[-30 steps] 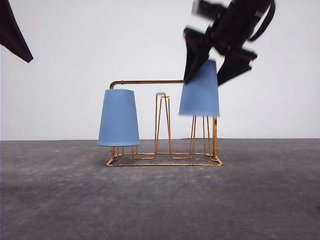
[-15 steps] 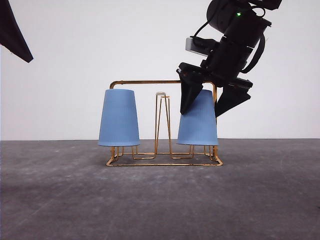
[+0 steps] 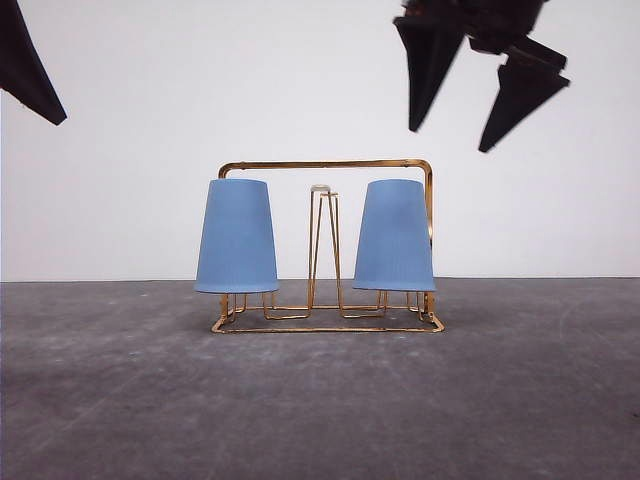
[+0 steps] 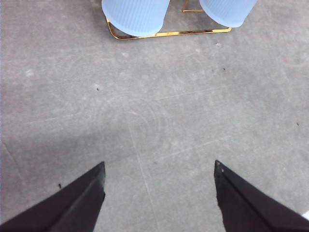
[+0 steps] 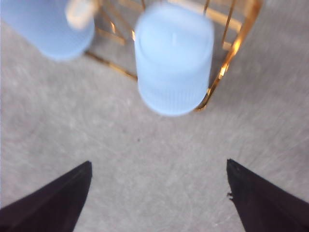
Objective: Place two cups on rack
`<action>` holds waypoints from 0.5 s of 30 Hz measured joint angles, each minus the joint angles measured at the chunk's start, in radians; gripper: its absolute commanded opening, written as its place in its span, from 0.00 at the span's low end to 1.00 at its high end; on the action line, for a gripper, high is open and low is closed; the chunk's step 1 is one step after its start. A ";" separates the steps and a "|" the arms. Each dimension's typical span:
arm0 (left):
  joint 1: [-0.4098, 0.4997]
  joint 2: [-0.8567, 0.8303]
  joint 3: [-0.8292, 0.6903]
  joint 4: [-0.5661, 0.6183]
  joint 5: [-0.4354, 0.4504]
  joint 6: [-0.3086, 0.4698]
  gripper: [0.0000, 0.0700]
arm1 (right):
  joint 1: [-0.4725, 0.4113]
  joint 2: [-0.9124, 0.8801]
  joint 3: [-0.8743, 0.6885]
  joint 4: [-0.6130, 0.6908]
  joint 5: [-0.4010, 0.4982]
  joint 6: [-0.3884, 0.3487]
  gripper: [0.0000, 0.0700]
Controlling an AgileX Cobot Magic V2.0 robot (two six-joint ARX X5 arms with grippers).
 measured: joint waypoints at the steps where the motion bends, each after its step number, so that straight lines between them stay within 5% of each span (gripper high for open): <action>1: 0.000 0.000 0.000 0.000 0.000 0.000 0.59 | 0.000 -0.031 -0.057 0.036 0.000 -0.001 0.77; 10: 0.000 0.000 0.000 0.001 -0.001 0.000 0.59 | 0.001 -0.451 -0.602 0.433 -0.058 0.004 0.77; 15: 0.000 0.000 0.000 0.003 -0.012 0.000 0.59 | 0.001 -0.631 -0.839 0.623 -0.059 0.074 0.77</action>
